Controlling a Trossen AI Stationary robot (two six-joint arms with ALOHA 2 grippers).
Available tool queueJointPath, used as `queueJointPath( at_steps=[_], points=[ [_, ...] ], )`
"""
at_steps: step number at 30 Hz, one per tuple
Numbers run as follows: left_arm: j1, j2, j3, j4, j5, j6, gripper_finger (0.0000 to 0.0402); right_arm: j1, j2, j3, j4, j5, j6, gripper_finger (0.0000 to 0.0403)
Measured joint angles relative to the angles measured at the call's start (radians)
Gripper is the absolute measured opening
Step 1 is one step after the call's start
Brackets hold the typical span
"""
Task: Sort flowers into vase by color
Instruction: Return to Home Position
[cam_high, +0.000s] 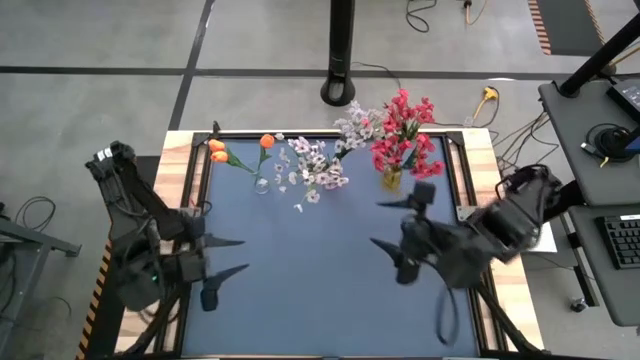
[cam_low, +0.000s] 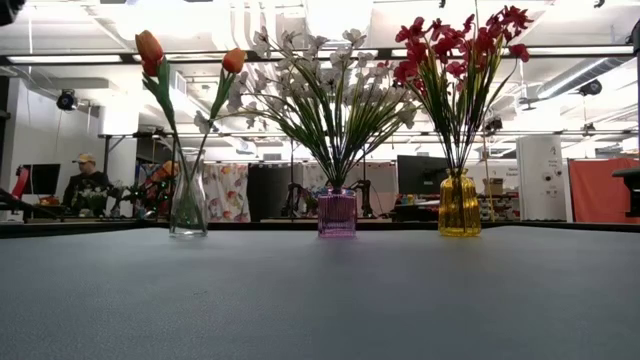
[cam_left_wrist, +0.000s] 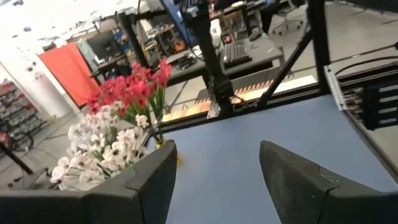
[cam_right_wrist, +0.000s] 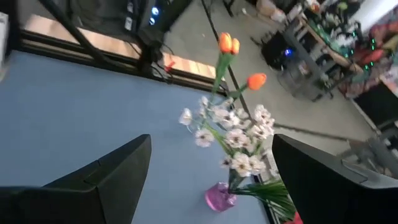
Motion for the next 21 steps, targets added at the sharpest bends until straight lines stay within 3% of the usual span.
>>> queueJointPath(
  at_steps=[6, 9, 16, 21],
  points=[
    [-0.095, 0.003, -0.004, -0.013, -0.103, -0.039, 0.0212, 0.166, -0.013, -0.048, -0.044, 0.134, 0.067, 0.0325],
    [-0.111, 0.003, -0.016, -0.076, -0.099, -0.096, 0.0212, 0.227, -0.039, -0.101, -0.057, 0.160, 0.125, 0.0325],
    [-0.118, 0.003, -0.077, -0.196, 0.072, -0.298, 0.0212, 0.306, -0.160, -0.338, -0.053, 0.200, 0.224, 0.0325],
    [-0.117, 0.005, -0.139, -0.192, 0.141, -0.599, 0.0212, 0.316, -0.206, -0.496, -0.047, 0.204, 0.456, 0.0325]
  ],
)
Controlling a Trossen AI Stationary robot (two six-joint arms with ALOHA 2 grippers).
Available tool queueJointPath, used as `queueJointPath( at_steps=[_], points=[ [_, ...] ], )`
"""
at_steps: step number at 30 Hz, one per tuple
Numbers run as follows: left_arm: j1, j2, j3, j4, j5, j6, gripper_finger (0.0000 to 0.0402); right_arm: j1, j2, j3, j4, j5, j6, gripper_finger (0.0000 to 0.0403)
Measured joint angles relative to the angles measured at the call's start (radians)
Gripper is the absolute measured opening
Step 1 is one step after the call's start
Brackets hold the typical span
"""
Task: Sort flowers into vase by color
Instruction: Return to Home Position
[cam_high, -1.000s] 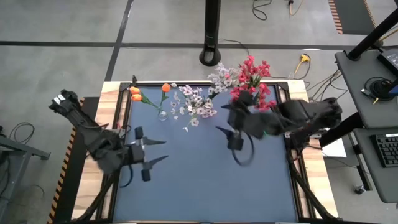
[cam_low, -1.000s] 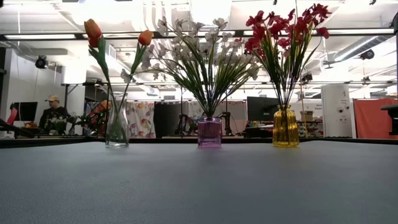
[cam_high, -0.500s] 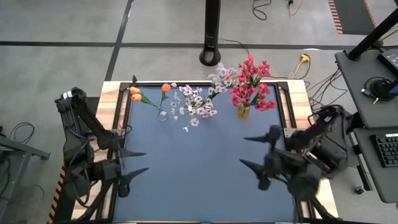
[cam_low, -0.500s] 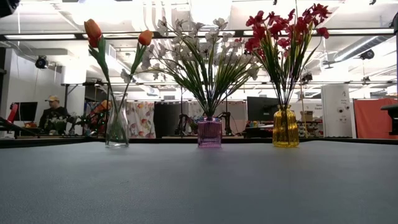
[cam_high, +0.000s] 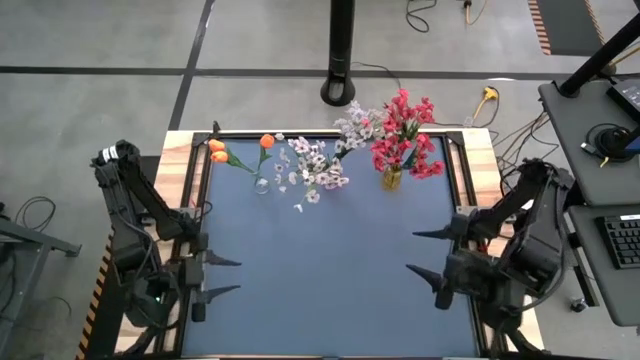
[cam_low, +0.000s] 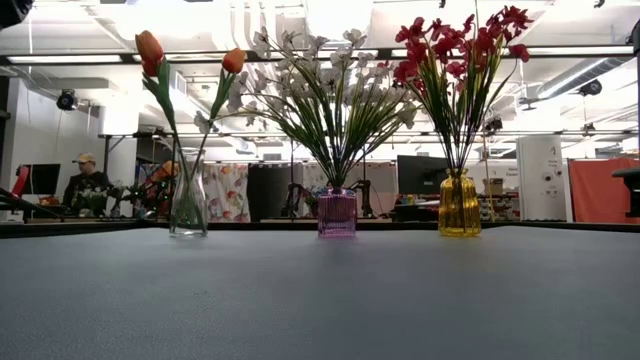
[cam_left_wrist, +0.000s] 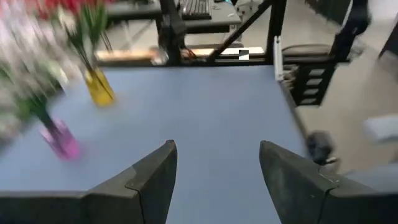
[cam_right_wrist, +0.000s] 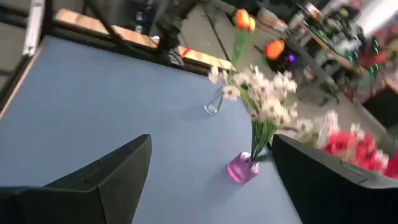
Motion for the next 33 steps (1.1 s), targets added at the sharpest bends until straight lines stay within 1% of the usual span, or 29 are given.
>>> queueJointPath(
  at_steps=[2, 3, 4, 7, 8, 12, 14, 18, 22, 26, 30, 33],
  points=[
    [0.001, 0.013, -0.025, 0.051, 0.015, -0.098, 0.0212, -0.001, -0.007, -0.056, 0.014, 0.065, 0.075, 0.0325],
    [0.001, 0.025, -0.034, 0.082, 0.018, -0.118, 0.0212, -0.005, -0.008, -0.088, 0.019, 0.110, 0.103, 0.0325],
    [0.001, 0.040, -0.042, 0.104, 0.025, -0.121, 0.0212, -0.009, -0.007, -0.118, 0.017, 0.138, 0.113, 0.0325],
    [0.000, 0.089, -0.044, 0.124, 0.050, -0.084, 0.0212, -0.016, -0.010, -0.206, 0.017, 0.146, 0.134, 0.0325],
    [0.000, 0.105, -0.044, 0.124, 0.028, -0.081, 0.0212, -0.017, -0.019, -0.234, 0.018, 0.147, 0.172, 0.0325],
    [0.014, 0.181, -0.047, 0.126, -0.141, -0.065, 0.0212, -0.015, -0.081, -0.343, 0.017, 0.154, 0.289, 0.0325],
    [0.035, 0.215, -0.048, 0.119, -0.206, -0.048, 0.0212, -0.015, -0.116, -0.400, 0.020, 0.152, 0.332, 0.0325],
    [0.108, 0.246, -0.049, 0.100, -0.217, -0.048, 0.0212, -0.016, -0.217, -0.511, 0.076, 0.154, 0.375, 0.0325],
    [0.207, 0.257, -0.049, 0.100, -0.204, -0.032, 0.0212, -0.016, -0.306, -0.618, 0.237, 0.151, 0.287, 0.0325],
    [0.311, 0.257, -0.049, 0.103, -0.213, 0.091, 0.0212, -0.022, -0.374, -0.702, 0.451, 0.149, 0.120, 0.0325],
    [0.410, 0.245, -0.032, 0.104, -0.246, 0.251, 0.0212, -0.056, -0.413, -0.745, 0.673, 0.088, -0.096, 0.0325],
    [0.446, 0.243, 0.008, 0.100, -0.256, 0.347, 0.0212, -0.084, -0.414, -0.749, 0.789, 0.022, -0.250, 0.0325]
  ],
)
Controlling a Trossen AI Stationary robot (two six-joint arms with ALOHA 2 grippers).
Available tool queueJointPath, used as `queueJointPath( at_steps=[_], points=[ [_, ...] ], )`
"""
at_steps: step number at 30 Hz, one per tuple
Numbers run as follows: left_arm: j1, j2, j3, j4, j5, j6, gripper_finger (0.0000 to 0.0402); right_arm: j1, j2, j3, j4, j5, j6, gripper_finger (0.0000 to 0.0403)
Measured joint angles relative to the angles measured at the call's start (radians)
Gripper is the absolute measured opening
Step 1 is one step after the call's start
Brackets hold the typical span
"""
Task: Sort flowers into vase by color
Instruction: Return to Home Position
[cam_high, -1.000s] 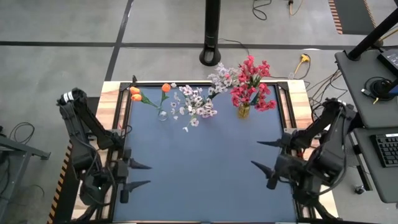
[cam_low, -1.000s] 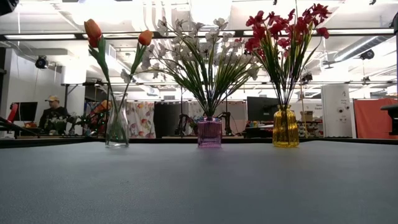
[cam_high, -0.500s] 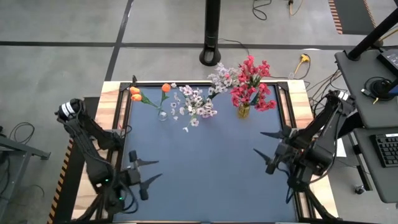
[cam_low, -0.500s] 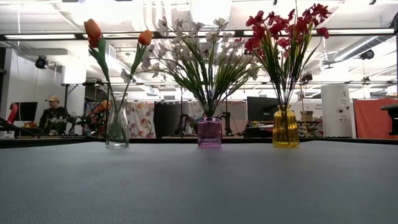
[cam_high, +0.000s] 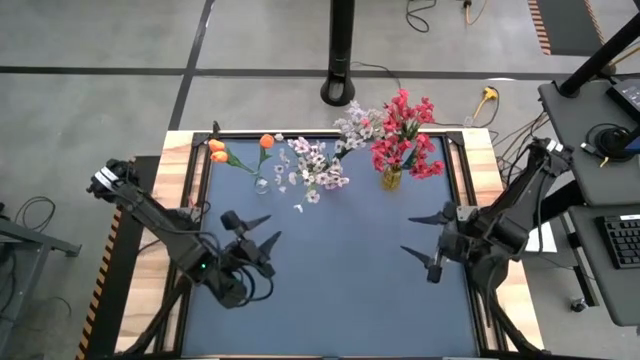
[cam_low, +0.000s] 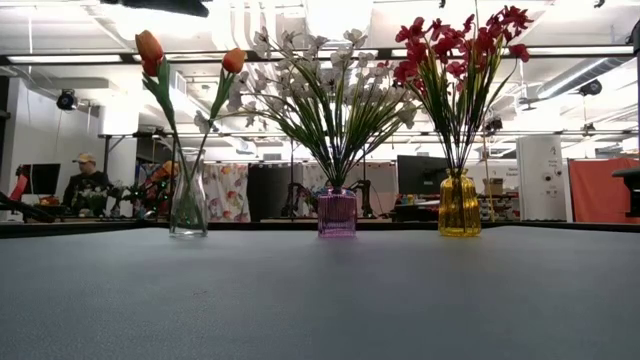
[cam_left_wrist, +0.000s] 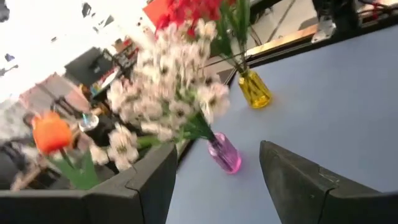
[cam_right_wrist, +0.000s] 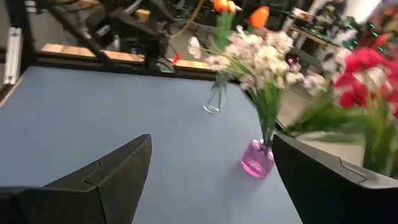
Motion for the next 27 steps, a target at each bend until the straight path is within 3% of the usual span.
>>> queueJointPath(
  at_steps=[2, 6, 8, 14, 19, 21, 24, 25, 27],
  points=[
    [0.003, 0.003, 0.041, -0.003, 0.007, 0.080, 0.0212, -0.006, 0.000, 0.000, 0.036, -0.004, -0.061, 0.0325],
    [-0.012, 0.018, 0.105, 0.007, 0.004, -0.036, 0.0212, -0.024, 0.002, -0.001, 0.042, -0.003, -0.099, 0.0325],
    [-0.019, 0.028, 0.149, 0.010, 0.119, 0.031, 0.0212, -0.031, 0.002, -0.003, 0.041, -0.003, -0.100, 0.0325],
    [-0.039, 0.062, 0.309, -0.019, 0.617, 0.158, 0.0212, -0.035, 0.002, -0.003, 0.041, -0.004, -0.102, 0.0325],
    [-0.034, 0.137, 0.441, -0.031, 0.779, 0.349, 0.0212, -0.035, 0.002, -0.003, 0.041, -0.004, -0.112, 0.0325],
    [-0.018, 0.137, 0.456, -0.058, 1.024, 0.468, 0.0212, -0.035, 0.002, -0.003, 0.039, -0.004, -0.121, 0.0325],
    [0.042, 0.106, 0.422, 0.019, 1.567, 0.714, 0.0212, -0.035, 0.001, -0.003, 0.039, -0.005, -0.121, 0.0325],
    [0.071, 0.082, 0.403, 0.018, 1.702, 0.738, 0.0212, -0.035, 0.001, -0.003, 0.039, -0.005, -0.121, 0.0325],
    [0.120, 0.024, 0.351, 0.051, 1.800, 0.724, 0.0212, -0.035, 0.001, -0.003, 0.038, -0.007, -0.120, 0.0325]
  ],
)
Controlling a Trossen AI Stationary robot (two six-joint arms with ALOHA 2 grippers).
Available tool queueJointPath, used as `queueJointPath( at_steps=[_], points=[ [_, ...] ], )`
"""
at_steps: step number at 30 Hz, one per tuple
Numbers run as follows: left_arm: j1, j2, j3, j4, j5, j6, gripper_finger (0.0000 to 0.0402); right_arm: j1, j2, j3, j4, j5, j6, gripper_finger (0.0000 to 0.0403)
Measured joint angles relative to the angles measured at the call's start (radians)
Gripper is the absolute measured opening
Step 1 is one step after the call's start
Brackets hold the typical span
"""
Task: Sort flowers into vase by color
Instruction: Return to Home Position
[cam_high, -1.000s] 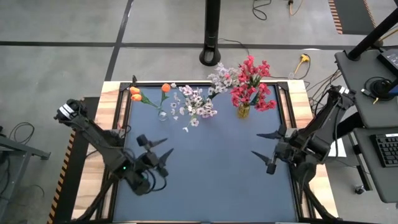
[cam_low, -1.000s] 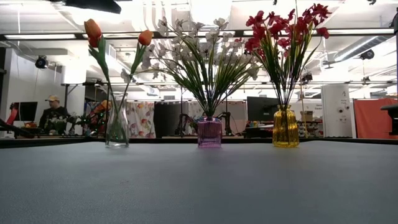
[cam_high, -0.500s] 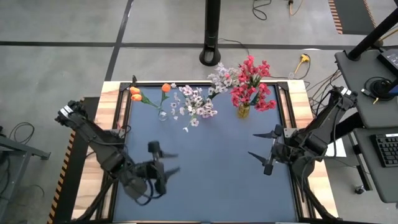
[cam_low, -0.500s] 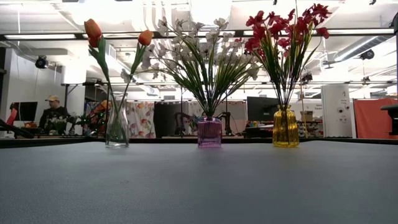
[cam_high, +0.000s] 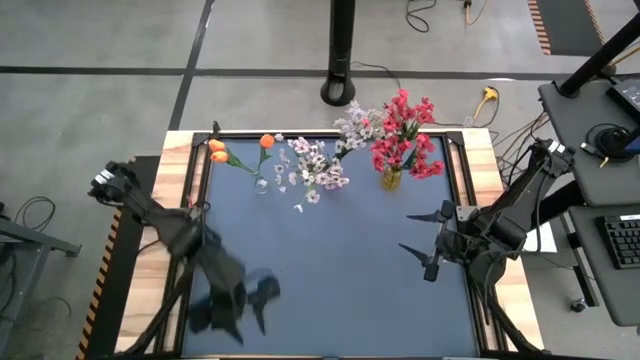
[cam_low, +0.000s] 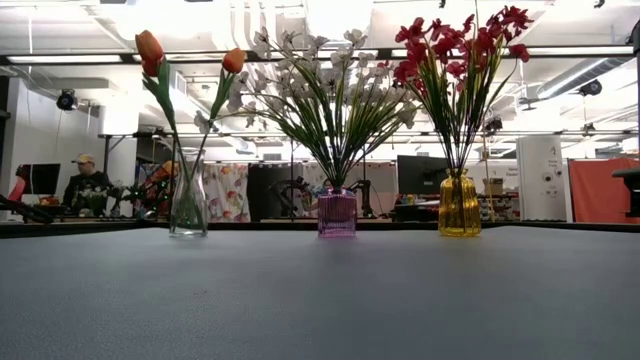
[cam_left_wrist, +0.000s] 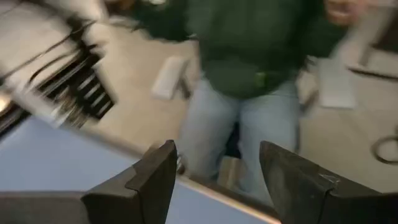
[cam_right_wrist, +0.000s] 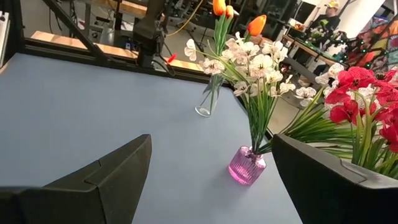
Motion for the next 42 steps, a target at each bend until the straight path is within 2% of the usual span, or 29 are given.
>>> queueJointPath(
  at_steps=[5, 9, 13, 17, 22, 28, 31, 37, 42],
  points=[
    [0.033, -0.133, -0.242, 0.141, -0.003, -0.127, 0.0212, 0.000, -0.001, 0.000, -0.023, -0.043, 0.012, 0.0325],
    [-0.017, -0.308, -0.498, 0.424, 0.006, -0.159, 0.0212, 0.000, -0.006, 0.000, -0.024, -0.056, 0.023, 0.0325],
    [-0.062, -0.471, -0.707, 0.625, -0.050, -0.185, 0.0212, -0.001, -0.026, -0.001, -0.025, -0.122, 0.027, 0.0325],
    [-0.064, -0.589, -0.832, 0.673, -0.044, -0.225, 0.0212, -0.002, -0.062, -0.015, -0.018, -0.132, 0.027, 0.0325],
    [-0.047, -0.722, -0.917, 0.679, -0.044, -0.273, 0.0212, -0.027, -0.097, -0.049, 0.040, -0.209, 0.003, 0.0325],
    [-0.014, -0.867, -0.959, 0.593, -0.015, -0.262, 0.0212, -0.098, -0.122, -0.134, 0.328, -0.470, -0.221, 0.0325],
    [0.021, -0.919, -0.974, 0.564, -0.006, -0.229, 0.0212, -0.136, -0.149, -0.163, 0.401, -0.547, -0.275, 0.0325],
    [0.155, -0.971, -0.976, 0.497, 0.142, -0.235, 0.0212, -0.230, -0.221, -0.216, 0.457, -0.663, -0.322, 0.0325],
    [0.335, -0.989, -0.976, 0.447, 0.340, -0.229, 0.0212, -0.339, -0.285, -0.282, 0.509, -0.783, -0.323, 0.0325]
  ],
)
